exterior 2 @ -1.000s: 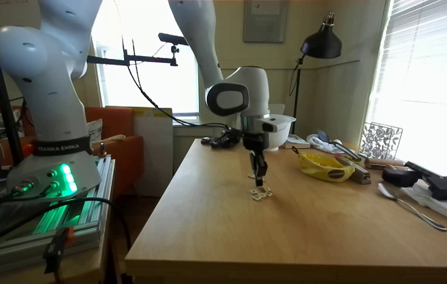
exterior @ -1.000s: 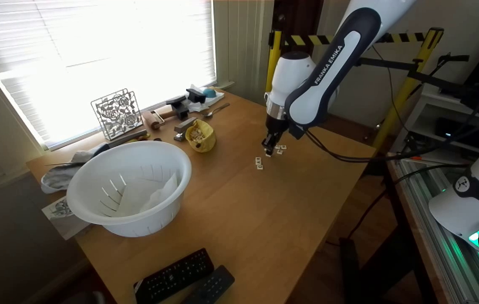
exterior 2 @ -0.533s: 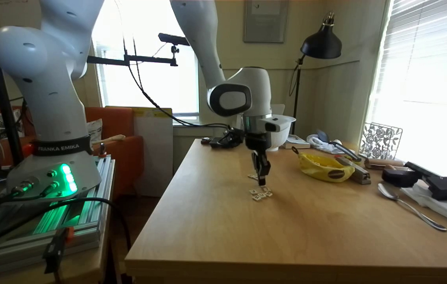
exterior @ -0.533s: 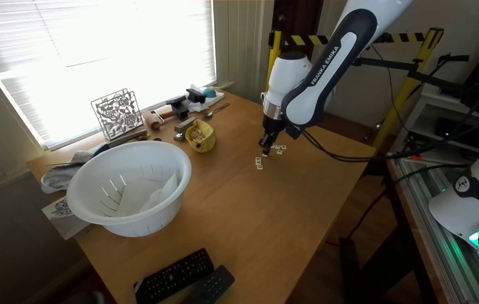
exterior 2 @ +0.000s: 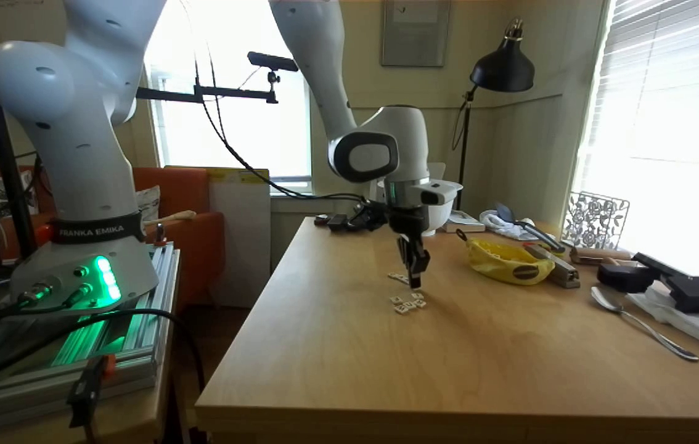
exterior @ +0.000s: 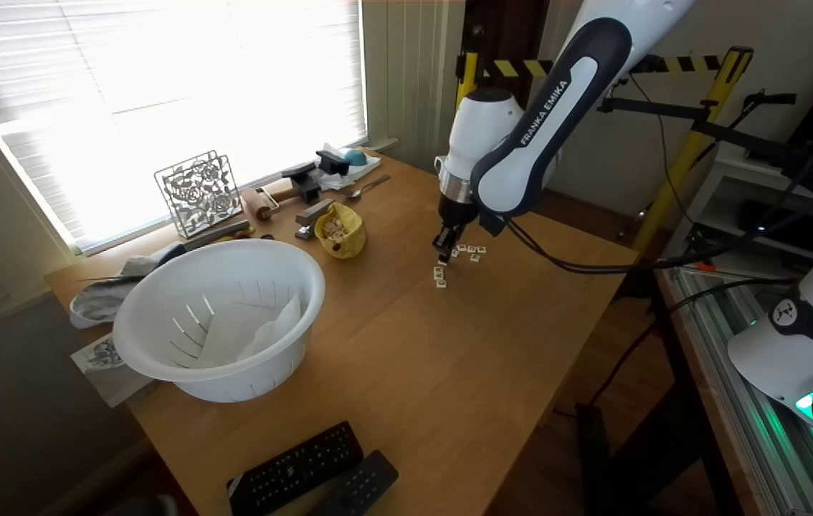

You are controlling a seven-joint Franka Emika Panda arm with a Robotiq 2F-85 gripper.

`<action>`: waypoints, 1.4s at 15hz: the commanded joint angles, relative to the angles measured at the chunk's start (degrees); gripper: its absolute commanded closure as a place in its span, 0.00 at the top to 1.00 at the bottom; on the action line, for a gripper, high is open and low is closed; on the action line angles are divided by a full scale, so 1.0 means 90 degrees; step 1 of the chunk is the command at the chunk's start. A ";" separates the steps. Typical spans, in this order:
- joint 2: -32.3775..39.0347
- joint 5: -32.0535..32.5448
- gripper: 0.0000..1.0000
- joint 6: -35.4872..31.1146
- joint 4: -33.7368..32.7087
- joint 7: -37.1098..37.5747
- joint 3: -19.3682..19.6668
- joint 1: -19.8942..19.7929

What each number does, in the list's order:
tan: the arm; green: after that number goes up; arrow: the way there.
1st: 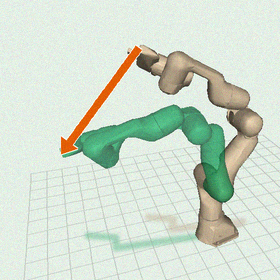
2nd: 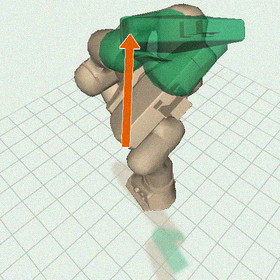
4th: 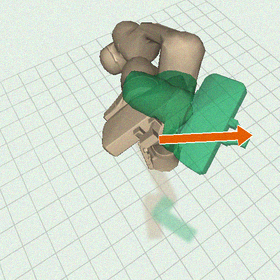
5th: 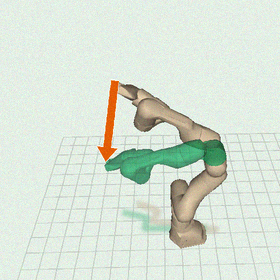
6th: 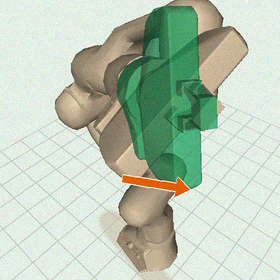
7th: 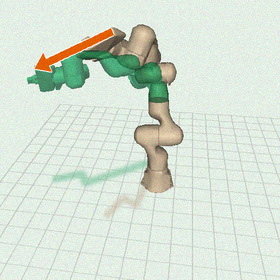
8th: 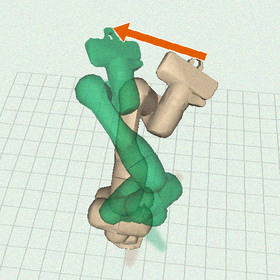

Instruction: Move one letter block to the left

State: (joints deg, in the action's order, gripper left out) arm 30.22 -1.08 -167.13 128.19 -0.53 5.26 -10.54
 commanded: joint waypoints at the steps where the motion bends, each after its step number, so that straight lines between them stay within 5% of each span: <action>1: 0.0345 -0.0058 0.00 -0.0042 -0.0198 -0.0296 -0.0216 -0.0144; 21: 0.0311 0.0023 0.00 -0.0005 -0.0107 -0.1270 -0.0514 -0.0410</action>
State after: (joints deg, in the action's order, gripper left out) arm 30.35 -1.06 -167.13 127.84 -11.04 1.78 -13.35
